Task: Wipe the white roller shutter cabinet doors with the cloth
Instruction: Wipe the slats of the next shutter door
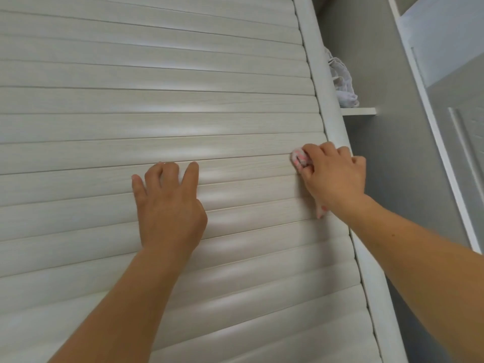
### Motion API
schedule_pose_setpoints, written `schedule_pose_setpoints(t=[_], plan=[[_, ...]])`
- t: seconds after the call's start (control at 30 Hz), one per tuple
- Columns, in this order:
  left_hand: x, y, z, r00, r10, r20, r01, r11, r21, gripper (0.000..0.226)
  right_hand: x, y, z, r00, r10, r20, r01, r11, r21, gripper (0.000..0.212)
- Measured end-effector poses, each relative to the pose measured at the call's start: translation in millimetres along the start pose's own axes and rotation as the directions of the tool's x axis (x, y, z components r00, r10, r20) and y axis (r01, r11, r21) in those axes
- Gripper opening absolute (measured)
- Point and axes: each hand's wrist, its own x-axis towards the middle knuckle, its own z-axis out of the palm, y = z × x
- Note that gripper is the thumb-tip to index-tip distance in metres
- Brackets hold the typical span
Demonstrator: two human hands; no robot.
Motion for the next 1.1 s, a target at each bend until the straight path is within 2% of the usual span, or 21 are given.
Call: schedule_pose_setpoints(t=[0.13, 0.23, 0.33, 0.47, 0.6, 0.7, 0.83, 0.97, 1.1], plan=[[0, -1, 1, 1.000, 0.011, -0.007, -0.011, 1.000, 0.012, 0.056, 9, 12, 1, 0.994, 0.106, 0.001, -0.105, 0.984, 0.141, 0.032], [0, -1, 4, 1.000, 0.024, -0.018, -0.024, 1.000, 0.012, 0.057, 7, -8, 3, 0.992, 0.124, -0.016, -0.119, 0.974, 0.194, 0.031], [-1, -3, 4, 0.999, 0.036, -0.013, -0.035, 0.999, 0.012, 0.057, -2, -51, 2, 0.994, 0.032, -0.107, -0.004, 0.968, 0.252, 0.036], [-1, -6, 2, 0.999, 0.053, 0.000, -0.053, 0.998, 0.018, 0.057, -14, -104, -2, 0.955, -0.189, -0.226, 0.248, 0.932, 0.266, 0.039], [-1, -7, 0, 0.999, 0.044, 0.019, -0.044, 0.999, 0.002, 0.057, -13, -86, -3, 0.928, -0.307, -0.213, 0.352, 0.909, 0.223, 0.042], [-1, -6, 0, 0.999, 0.041, 0.035, -0.041, 0.999, -0.008, 0.057, -5, -45, -1, 0.960, -0.242, -0.144, 0.264, 0.950, 0.165, 0.037], [1, -7, -4, 0.996, 0.059, 0.067, -0.059, 0.998, 0.003, 0.058, 3, 12, 7, 0.998, 0.016, -0.054, -0.009, 0.990, 0.138, 0.030], [1, -10, -7, 0.992, 0.085, 0.093, -0.088, 0.996, 0.028, 0.058, -5, 21, 21, 0.994, 0.026, -0.103, -0.010, 0.988, 0.153, 0.031], [0, -9, -8, 0.990, 0.085, 0.114, -0.091, 0.995, 0.049, 0.059, -29, 6, 33, 0.985, 0.136, -0.105, -0.103, 0.957, 0.273, 0.042]])
